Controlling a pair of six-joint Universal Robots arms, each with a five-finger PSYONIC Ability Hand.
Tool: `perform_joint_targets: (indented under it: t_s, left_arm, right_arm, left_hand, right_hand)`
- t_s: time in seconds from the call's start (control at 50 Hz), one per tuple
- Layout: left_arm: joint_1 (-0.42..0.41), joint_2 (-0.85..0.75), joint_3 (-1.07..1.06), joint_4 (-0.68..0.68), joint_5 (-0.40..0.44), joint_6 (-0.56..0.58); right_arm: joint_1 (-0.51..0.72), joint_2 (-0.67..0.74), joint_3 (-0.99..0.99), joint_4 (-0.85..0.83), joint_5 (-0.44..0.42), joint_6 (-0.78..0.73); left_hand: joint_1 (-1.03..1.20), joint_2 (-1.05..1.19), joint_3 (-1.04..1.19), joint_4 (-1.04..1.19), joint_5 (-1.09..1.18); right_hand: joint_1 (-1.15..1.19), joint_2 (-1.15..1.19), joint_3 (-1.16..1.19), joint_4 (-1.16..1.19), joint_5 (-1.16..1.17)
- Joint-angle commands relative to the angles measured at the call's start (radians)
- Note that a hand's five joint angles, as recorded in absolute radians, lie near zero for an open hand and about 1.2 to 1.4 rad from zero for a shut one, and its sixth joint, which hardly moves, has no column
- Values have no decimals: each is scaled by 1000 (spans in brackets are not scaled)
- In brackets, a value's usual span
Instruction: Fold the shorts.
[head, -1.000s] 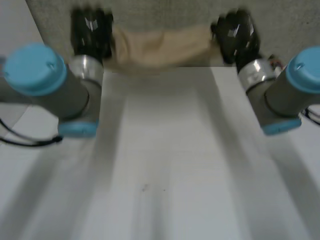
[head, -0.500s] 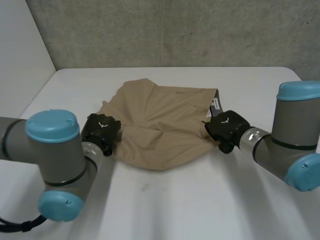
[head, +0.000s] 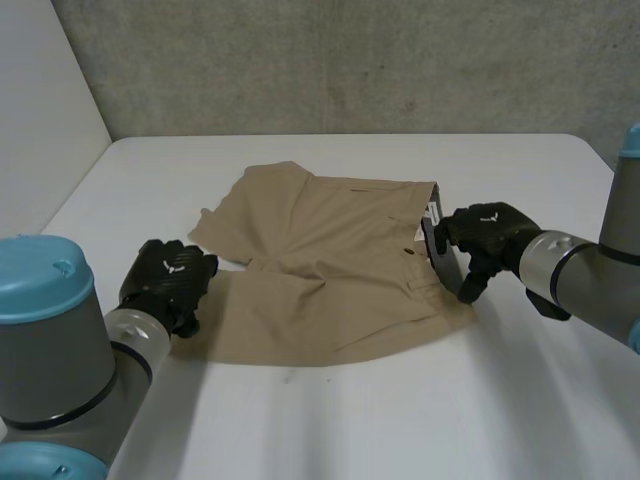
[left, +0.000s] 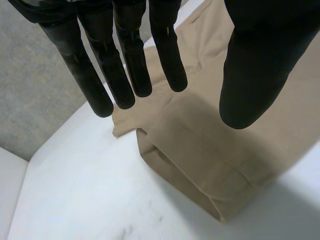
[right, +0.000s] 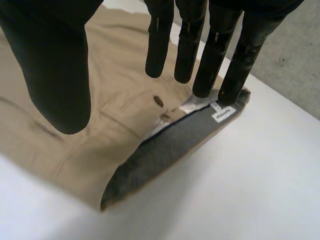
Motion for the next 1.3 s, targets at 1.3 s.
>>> perform_joint_targets:
  t_s: [1.3]
  left_arm:
    - [50, -91, -104, 55, 83, -34]
  right_arm:
    - [-67, -120, 442, -234, -47, -120]
  left_hand:
    - [-104, -92, -100, -91, -87]
  right_hand:
    - [883, 810, 821, 813, 810]
